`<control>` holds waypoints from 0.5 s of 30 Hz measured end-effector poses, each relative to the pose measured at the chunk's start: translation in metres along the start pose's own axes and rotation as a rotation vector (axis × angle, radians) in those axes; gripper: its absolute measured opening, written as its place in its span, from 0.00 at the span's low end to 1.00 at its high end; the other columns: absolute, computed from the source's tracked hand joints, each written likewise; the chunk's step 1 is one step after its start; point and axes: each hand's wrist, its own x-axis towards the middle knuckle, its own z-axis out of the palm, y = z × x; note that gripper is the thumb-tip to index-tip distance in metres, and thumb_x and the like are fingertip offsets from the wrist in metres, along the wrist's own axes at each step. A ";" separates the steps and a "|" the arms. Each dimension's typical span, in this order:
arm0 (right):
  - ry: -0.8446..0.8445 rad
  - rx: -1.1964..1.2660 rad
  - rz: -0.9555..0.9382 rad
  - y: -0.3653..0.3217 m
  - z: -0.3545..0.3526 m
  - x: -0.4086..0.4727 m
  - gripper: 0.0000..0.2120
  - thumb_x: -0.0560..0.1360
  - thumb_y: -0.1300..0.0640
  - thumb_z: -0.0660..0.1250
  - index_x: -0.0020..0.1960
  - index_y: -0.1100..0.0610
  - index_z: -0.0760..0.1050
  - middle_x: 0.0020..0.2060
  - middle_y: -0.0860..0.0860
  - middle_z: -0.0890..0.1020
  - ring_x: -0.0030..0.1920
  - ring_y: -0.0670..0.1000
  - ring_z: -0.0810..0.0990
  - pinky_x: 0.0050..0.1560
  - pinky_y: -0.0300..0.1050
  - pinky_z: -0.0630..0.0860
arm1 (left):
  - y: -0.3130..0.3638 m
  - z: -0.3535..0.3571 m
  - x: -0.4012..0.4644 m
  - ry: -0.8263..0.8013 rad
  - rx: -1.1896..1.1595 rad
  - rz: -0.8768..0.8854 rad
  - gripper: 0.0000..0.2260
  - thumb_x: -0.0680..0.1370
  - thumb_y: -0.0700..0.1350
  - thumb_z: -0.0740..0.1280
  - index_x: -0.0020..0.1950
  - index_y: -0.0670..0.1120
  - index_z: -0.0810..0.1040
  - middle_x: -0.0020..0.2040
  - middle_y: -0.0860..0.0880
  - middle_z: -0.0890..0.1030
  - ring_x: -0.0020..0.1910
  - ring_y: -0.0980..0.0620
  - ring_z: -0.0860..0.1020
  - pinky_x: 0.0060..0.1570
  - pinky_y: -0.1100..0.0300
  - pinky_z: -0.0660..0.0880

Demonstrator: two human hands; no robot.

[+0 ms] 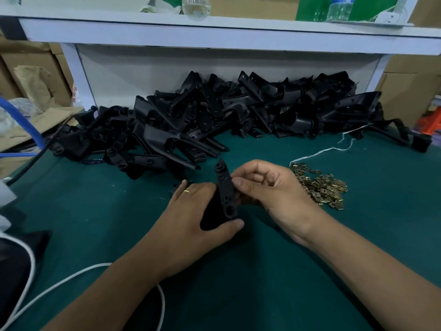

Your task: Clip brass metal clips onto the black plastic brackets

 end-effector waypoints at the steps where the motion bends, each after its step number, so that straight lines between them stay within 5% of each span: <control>1: 0.011 0.019 0.008 -0.001 0.000 0.000 0.08 0.76 0.63 0.73 0.54 0.65 0.82 0.45 0.62 0.84 0.44 0.57 0.83 0.48 0.46 0.82 | 0.001 0.000 0.000 0.022 0.030 0.006 0.17 0.74 0.69 0.64 0.52 0.58 0.72 0.49 0.63 0.75 0.58 0.62 0.73 0.78 0.49 0.56; 6: 0.005 0.096 0.029 -0.006 -0.001 0.000 0.10 0.73 0.60 0.75 0.53 0.63 0.83 0.45 0.61 0.85 0.44 0.54 0.83 0.45 0.43 0.81 | 0.004 -0.002 0.002 0.081 0.277 0.089 0.21 0.74 0.68 0.64 0.58 0.56 0.73 0.54 0.62 0.75 0.62 0.61 0.72 0.80 0.47 0.52; 15: 0.019 0.137 0.042 -0.010 -0.006 0.000 0.09 0.73 0.64 0.74 0.52 0.66 0.83 0.44 0.60 0.84 0.42 0.54 0.83 0.46 0.45 0.82 | 0.002 -0.003 0.004 0.092 0.330 0.100 0.22 0.73 0.68 0.65 0.60 0.56 0.74 0.56 0.61 0.76 0.64 0.58 0.73 0.80 0.43 0.54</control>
